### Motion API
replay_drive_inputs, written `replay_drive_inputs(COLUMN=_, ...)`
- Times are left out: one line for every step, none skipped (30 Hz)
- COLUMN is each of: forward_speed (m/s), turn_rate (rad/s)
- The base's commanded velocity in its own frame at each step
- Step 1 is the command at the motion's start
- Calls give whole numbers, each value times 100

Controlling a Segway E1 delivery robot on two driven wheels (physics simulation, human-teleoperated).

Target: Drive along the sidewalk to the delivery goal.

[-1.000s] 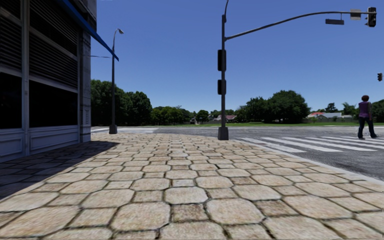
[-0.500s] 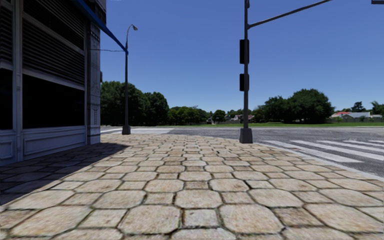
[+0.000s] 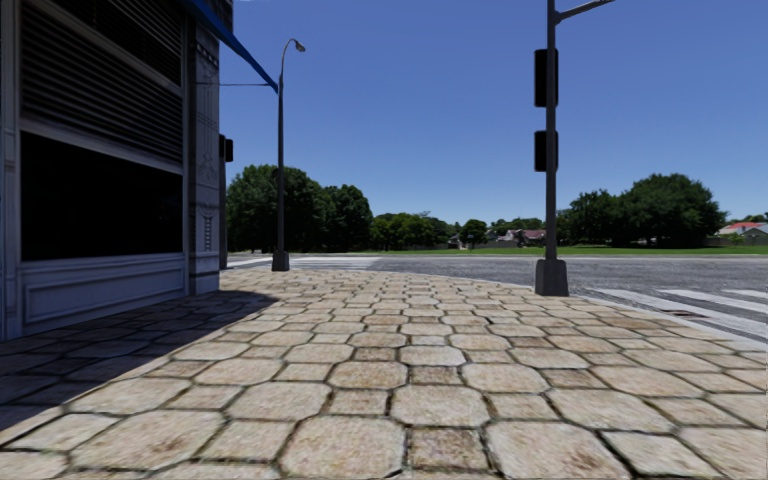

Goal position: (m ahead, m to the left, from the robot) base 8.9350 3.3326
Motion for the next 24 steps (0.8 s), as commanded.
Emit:
replay_drive_inputs(forward_speed=171, turn_rate=14)
replay_drive_inputs(forward_speed=171, turn_rate=14)
replay_drive_inputs(forward_speed=171, turn_rate=11)
replay_drive_inputs(forward_speed=171, turn_rate=10)
replay_drive_inputs(forward_speed=171, turn_rate=10)
replay_drive_inputs(forward_speed=171, turn_rate=13)
replay_drive_inputs(forward_speed=171, turn_rate=13)
replay_drive_inputs(forward_speed=171, turn_rate=18)
replay_drive_inputs(forward_speed=171, turn_rate=22)
replay_drive_inputs(forward_speed=171, turn_rate=26)
replay_drive_inputs(forward_speed=171, turn_rate=27)
replay_drive_inputs(forward_speed=171, turn_rate=27)
replay_drive_inputs(forward_speed=171, turn_rate=29)
replay_drive_inputs(forward_speed=171, turn_rate=30)
replay_drive_inputs(forward_speed=171, turn_rate=30)
replay_drive_inputs(forward_speed=171, turn_rate=30)
replay_drive_inputs(forward_speed=171, turn_rate=30)
replay_drive_inputs(forward_speed=171, turn_rate=30)
replay_drive_inputs(forward_speed=171, turn_rate=30)
replay_drive_inputs(forward_speed=171, turn_rate=30)
replay_drive_inputs(forward_speed=171, turn_rate=30)
replay_drive_inputs(forward_speed=171, turn_rate=30)
replay_drive_inputs(forward_speed=171, turn_rate=30)
replay_drive_inputs(forward_speed=171, turn_rate=30)
